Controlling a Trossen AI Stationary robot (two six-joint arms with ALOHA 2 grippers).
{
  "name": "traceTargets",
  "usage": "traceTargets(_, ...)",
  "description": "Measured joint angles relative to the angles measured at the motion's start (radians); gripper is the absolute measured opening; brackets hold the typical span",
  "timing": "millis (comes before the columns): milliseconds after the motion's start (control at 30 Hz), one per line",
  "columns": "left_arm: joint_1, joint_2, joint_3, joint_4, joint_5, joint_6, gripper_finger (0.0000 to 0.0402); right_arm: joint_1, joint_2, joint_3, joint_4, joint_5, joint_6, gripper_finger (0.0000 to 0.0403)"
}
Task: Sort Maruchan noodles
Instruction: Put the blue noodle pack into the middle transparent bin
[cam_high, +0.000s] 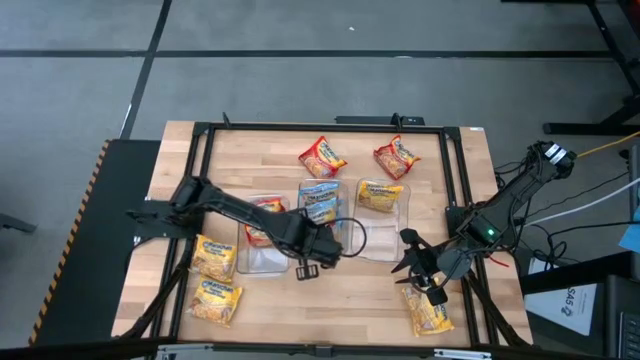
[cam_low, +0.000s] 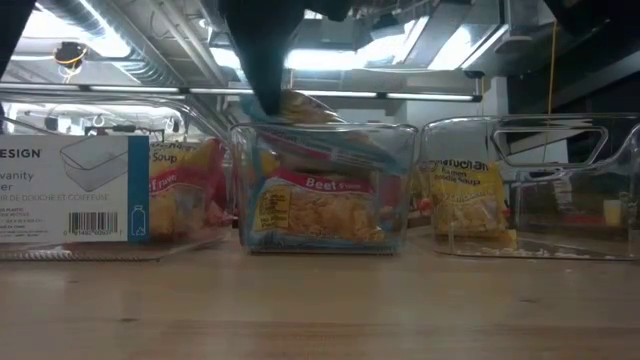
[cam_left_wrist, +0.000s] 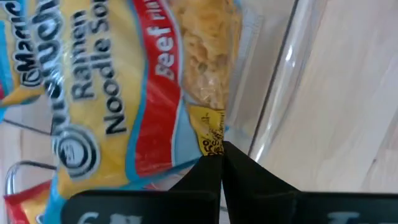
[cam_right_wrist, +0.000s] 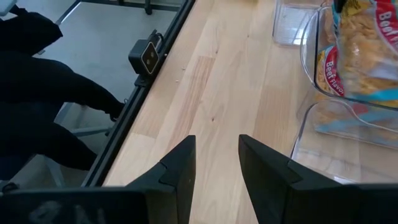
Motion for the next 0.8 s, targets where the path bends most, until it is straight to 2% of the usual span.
traceTargets(267, -0.007, 0.001, 0.000, 0.007, -0.014, -0.060, 0.0008, 0.000, 0.000, 0.000, 0.002, -0.001, 0.000, 0.0127)
traceTargets(533, -0.004, 0.004, 0.000, 0.000, -0.061, -0.097, 0.0074, 0.000, 0.000, 0.000, 0.002, -0.003, 0.000, 0.0127)
traceTargets(667, -0.006, 0.004, 0.000, -0.045, -0.025, -0.149, 0.0107, 0.000, 0.000, 0.000, -0.006, -0.003, 0.000, 0.0127)
traceTargets(800, -0.018, 0.004, 0.000, -0.067, 0.025, -0.174, 0.0118, 0.000, 0.000, 0.000, -0.005, -0.002, -0.001, 0.0127)
